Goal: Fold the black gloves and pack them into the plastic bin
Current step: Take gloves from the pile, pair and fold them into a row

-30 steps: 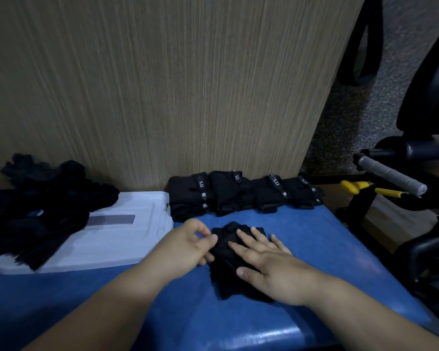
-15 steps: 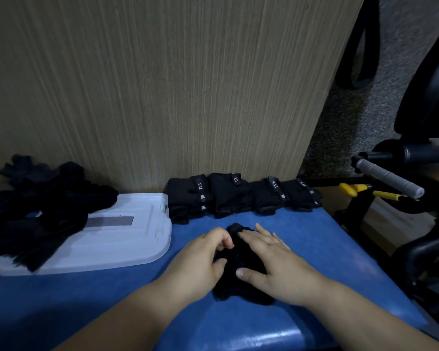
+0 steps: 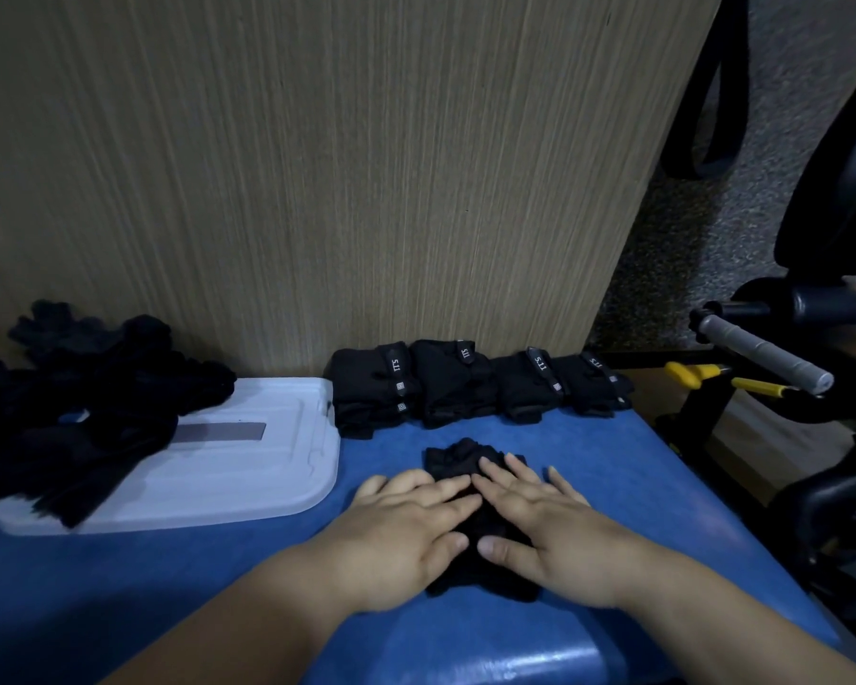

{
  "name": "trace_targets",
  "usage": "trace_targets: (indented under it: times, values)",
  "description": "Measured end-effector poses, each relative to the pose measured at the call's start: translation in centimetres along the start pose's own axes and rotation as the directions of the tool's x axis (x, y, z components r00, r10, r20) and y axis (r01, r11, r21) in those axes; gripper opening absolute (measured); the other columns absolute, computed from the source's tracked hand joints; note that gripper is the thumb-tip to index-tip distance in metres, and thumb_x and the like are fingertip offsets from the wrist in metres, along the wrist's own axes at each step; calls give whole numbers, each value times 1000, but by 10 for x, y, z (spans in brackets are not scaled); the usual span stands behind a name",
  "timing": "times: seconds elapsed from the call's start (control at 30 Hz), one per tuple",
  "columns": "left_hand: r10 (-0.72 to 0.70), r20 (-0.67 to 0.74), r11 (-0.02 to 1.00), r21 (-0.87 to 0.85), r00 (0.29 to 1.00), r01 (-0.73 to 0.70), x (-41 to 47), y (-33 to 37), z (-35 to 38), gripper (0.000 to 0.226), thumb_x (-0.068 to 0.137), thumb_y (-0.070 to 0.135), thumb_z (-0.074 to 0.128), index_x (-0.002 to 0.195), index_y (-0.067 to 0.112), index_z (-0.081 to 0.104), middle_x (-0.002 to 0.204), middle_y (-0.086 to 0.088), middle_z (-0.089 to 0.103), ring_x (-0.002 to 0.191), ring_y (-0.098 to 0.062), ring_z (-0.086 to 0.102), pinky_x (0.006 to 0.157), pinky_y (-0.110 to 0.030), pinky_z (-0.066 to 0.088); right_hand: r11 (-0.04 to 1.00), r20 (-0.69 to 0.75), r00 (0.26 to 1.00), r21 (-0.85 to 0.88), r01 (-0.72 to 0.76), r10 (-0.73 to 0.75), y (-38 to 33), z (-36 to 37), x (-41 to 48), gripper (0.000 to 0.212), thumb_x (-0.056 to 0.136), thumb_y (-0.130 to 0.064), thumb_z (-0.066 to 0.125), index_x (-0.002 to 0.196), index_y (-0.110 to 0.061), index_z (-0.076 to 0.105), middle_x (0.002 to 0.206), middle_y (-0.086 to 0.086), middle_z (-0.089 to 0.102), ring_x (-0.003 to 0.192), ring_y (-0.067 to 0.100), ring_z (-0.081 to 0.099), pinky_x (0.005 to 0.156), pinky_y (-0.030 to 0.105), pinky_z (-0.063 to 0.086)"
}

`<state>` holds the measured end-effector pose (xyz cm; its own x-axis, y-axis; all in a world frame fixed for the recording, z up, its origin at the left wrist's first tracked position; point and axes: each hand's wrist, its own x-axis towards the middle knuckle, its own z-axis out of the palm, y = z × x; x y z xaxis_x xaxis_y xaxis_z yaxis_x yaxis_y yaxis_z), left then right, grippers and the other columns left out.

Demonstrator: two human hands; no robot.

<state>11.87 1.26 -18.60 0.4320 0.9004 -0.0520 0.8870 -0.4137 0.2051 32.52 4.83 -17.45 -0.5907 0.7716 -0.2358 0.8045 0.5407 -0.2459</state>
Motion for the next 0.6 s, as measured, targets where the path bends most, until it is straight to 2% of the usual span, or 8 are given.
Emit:
trace_targets:
  times: [0.1,0.2,0.27,0.33,0.4,0.47,0.53,0.6]
  values:
    - [-6,4,999,32,1000,6,1,0,4,52,101,52,22,151,42,10,157,26,-4,142,-6,0,114,-33,3,999,-1,999,-18,-47,47,1,-2,-2,108,57,-86,7,152,-36,-2,155,-25,-17,139,2,-29,117,39,-16]
    - [-7,11,1000,4,1000,7,-1,-1,5,55,99,55,23,151,41,11,157,25,-2,141,-4,-2,115,-32,-1,997,-68,994,-10,-81,80,5,-4,-5,108,56,-88,8,152,-38,1,157,-22,-13,141,3,-25,119,38,-11]
    - [-6,-17,997,-73,1000,5,-4,-4,3,53,100,53,22,151,40,17,154,26,5,139,-1,1,114,-28,0,995,-168,980,14,-103,104,5,-6,-7,95,68,-83,18,151,-38,13,158,-20,3,146,5,-10,119,34,2]
    - [-17,-93,981,-194,996,-1,-6,-8,1,48,101,49,22,148,39,29,146,29,16,133,4,9,114,-24,7,992,-300,946,60,-111,124,5,-7,-8,74,81,-73,31,144,-36,33,147,-15,31,141,10,18,114,28,20]
    - [-43,-204,962,-271,978,-15,-6,-12,1,43,101,44,29,141,38,43,133,32,27,125,8,23,109,-17,20,986,-396,905,125,-112,153,5,-7,-7,48,87,-62,46,126,-35,49,118,-15,49,121,10,39,98,20,32]
    - [-74,-286,959,-283,955,-10,-5,-15,2,35,101,37,39,133,35,53,122,33,34,116,9,33,100,-10,28,972,-404,893,195,-128,199,-1,-7,-7,33,88,-58,52,112,-35,51,94,-16,52,99,8,49,76,15,36]
    - [-69,-296,967,-253,953,-9,-2,-15,3,32,98,36,46,129,36,56,118,31,38,114,8,34,101,-12,30,962,-368,903,236,-140,222,-8,-5,-6,35,87,-59,53,111,-35,46,82,-13,52,84,6,51,61,17,34]
    - [-25,-270,981,-193,963,-29,1,-13,6,35,97,39,46,132,38,54,124,29,40,121,8,29,108,-22,28,966,-346,914,218,-141,212,-14,-2,-4,40,86,-55,57,117,-35,42,76,-13,49,76,5,48,56,18,32]
